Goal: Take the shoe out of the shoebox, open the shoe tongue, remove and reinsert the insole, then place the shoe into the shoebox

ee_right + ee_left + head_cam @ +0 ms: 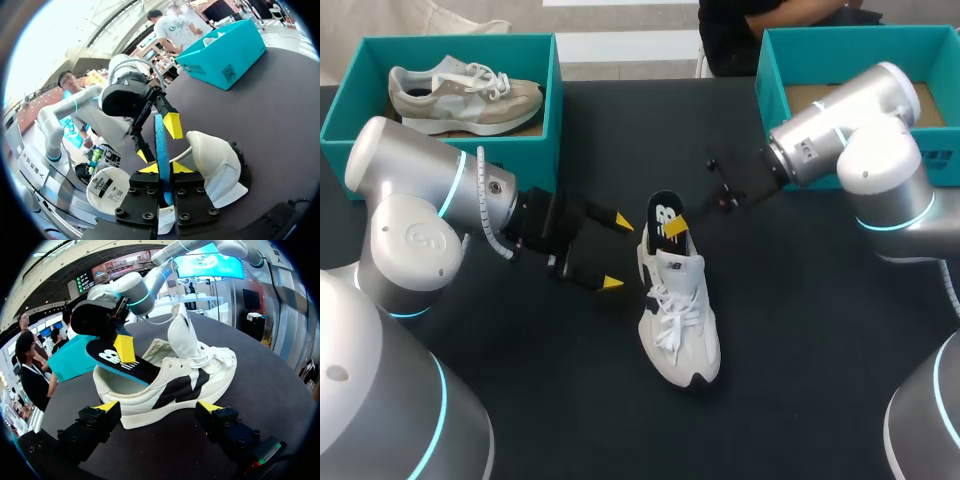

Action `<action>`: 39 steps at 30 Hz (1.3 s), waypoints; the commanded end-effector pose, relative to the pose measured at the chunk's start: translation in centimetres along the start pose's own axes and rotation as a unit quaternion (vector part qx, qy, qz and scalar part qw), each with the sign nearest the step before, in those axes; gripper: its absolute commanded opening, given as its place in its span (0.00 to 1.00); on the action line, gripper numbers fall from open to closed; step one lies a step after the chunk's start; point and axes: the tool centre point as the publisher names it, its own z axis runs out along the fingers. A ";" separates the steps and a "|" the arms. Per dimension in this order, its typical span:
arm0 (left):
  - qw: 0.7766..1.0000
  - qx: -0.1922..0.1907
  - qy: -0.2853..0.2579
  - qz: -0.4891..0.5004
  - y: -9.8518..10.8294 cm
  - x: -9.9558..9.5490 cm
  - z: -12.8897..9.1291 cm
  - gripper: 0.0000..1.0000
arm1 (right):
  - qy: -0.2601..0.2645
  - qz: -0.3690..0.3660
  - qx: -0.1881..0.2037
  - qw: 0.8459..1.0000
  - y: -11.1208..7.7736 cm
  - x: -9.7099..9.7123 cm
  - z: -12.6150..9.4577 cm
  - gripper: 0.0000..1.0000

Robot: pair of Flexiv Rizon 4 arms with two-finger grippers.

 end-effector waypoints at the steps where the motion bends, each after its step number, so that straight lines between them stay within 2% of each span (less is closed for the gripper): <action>1: 1.000 0.000 0.001 0.000 0.0 0.0 0.0 1.00 | 0.016 0.013 0.006 1.000 -0.2 -0.8 1.1 0.00; 9: 1.000 0.000 0.001 0.000 0.0 0.0 0.0 1.00 | 0.040 0.079 0.034 0.995 -2.5 0.8 2.3 0.00; 12: 1.000 0.000 0.001 0.000 0.0 0.0 0.0 1.00 | 0.036 0.086 0.036 0.995 -2.8 1.0 2.3 0.00; 18: 1.000 0.000 0.001 0.000 0.0 0.0 0.0 1.00 | 0.014 0.067 0.035 0.997 -1.3 0.6 1.1 0.00; 27: 1.000 0.000 0.001 0.000 0.0 0.0 0.0 1.00 | 0.012 0.054 0.042 0.998 1.0 0.5 -0.3 0.00; 30: 1.000 0.000 0.001 0.000 0.0 0.0 0.0 1.00 | 0.020 0.057 0.048 0.997 1.1 0.4 -0.3 0.00; 31: 1.000 0.000 0.001 0.000 0.0 0.0 0.0 1.00 | 0.024 0.060 0.047 0.997 1.0 0.2 -0.1 0.03; 33: 1.000 0.000 0.001 0.000 0.0 0.0 0.0 1.00 | 0.025 0.060 0.047 0.997 0.8 0.2 0.1 0.23; 39: 1.000 0.000 0.001 0.000 0.0 0.0 0.0 1.00 | 0.029 0.070 0.057 0.996 0.0 0.5 0.5 0.26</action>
